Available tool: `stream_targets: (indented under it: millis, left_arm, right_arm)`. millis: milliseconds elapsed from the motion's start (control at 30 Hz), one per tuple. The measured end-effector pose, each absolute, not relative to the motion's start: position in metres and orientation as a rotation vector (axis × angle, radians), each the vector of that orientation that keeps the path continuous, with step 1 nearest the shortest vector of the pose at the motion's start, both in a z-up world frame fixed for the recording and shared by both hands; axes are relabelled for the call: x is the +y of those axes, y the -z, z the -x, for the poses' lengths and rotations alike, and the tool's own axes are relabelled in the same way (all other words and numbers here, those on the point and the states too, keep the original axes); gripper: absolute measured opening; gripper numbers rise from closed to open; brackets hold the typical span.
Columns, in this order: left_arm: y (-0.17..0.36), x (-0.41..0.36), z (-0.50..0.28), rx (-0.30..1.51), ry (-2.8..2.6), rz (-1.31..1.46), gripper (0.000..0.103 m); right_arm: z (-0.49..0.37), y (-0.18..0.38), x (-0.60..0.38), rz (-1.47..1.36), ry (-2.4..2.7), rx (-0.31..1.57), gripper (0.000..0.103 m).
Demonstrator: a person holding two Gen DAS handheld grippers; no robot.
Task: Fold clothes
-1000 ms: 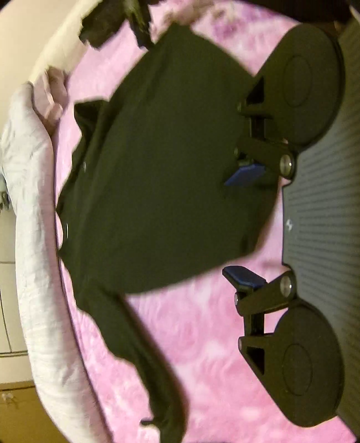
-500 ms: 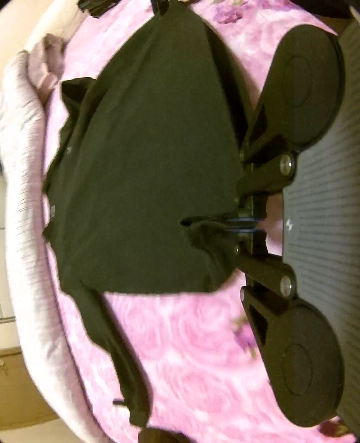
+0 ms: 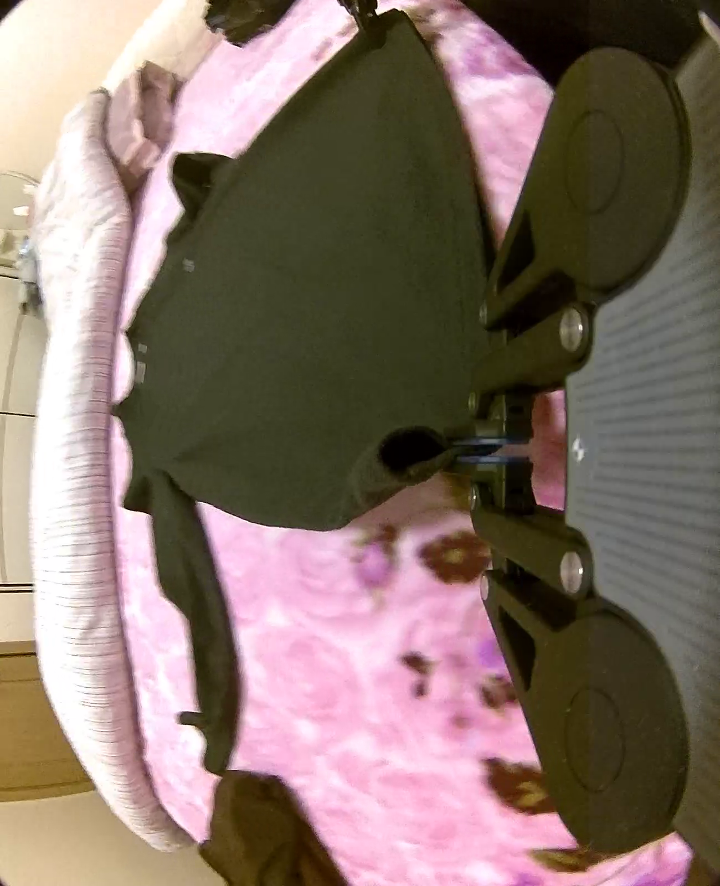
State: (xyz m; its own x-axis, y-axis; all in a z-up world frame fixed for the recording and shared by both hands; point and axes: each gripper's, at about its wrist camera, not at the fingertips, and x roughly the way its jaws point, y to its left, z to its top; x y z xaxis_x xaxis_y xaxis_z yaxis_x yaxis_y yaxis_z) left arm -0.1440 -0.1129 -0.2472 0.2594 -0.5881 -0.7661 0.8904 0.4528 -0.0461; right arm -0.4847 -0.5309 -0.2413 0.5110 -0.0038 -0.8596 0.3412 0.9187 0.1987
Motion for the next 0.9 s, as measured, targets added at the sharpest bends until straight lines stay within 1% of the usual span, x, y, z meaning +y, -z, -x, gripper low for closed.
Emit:
stream_targets:
  millis: [67,133,167,200,233,267,300,333,400,467,500,633,733,767,800,833,900]
  left_arm:
    - [0.258,-0.109,0.144,0.848,1.056,-0.455,0.002]
    - [0.26,-0.107,0.141,0.878,1.051,-0.462,0.004]
    - [0.258,-0.103,0.138,0.88,1.048,-0.456,0.004]
    - [0.256,-0.1,0.134,0.882,1.045,-0.448,0.005]
    - [0.252,-0.098,0.128,0.881,1.04,-0.432,0.009]
    - [0.247,-0.096,0.122,0.878,1.035,-0.418,0.012]
    - [0.241,-0.097,0.118,0.869,1.031,-0.407,0.015]
    - [0.236,-0.099,0.112,0.856,1.026,-0.402,0.019]
    - [0.227,-0.109,0.103,0.829,1.013,-0.41,0.025]
    - [0.221,-0.13,0.096,0.8,1.024,-0.423,0.026]
    - [0.218,-0.142,0.094,0.784,1.035,-0.432,0.028]
    - [0.213,-0.216,0.096,0.714,1.132,-0.483,0.032]
    - [0.214,-0.277,0.107,0.673,1.229,-0.496,0.034]
    - [0.216,-0.295,0.112,0.664,1.261,-0.504,0.035]
    - [0.218,-0.313,0.118,0.653,1.288,-0.519,0.035]
    - [0.222,-0.331,0.125,0.64,1.313,-0.539,0.035]
    - [0.232,-0.357,0.138,0.633,1.361,-0.578,0.035]
  right_arm:
    - [0.485,0.248,-0.533,-0.392,0.204,1.022,0.003]
    - [0.49,0.247,-0.544,-0.464,0.198,0.972,0.004]
    - [0.493,0.244,-0.552,-0.503,0.2,0.933,0.006]
    - [0.494,0.241,-0.562,-0.511,0.228,0.894,0.014]
    - [0.494,0.237,-0.573,-0.513,0.262,0.855,0.021]
    - [0.494,0.234,-0.584,-0.513,0.295,0.816,0.037]
    - [0.494,0.23,-0.594,-0.514,0.329,0.778,0.05]
    - [0.49,0.229,-0.607,-0.506,0.37,0.746,0.053]
    - [0.477,0.229,-0.634,-0.494,0.449,0.695,0.056]
    - [0.451,0.233,-0.654,-0.451,0.514,0.678,0.056]
    - [0.438,0.236,-0.665,-0.426,0.547,0.67,0.057]
    - [0.386,0.26,-0.707,-0.487,0.586,0.635,0.059]
    - [0.37,0.28,-0.737,-0.596,0.652,0.598,0.058]
    - [0.367,0.285,-0.745,-0.61,0.69,0.613,0.048]
    - [0.363,0.287,-0.752,-0.586,0.707,0.649,0.014]
    - [0.359,0.29,-0.758,-0.554,0.718,0.689,0.011]
    - [0.354,0.282,-0.761,-0.414,0.69,0.76,0.01]
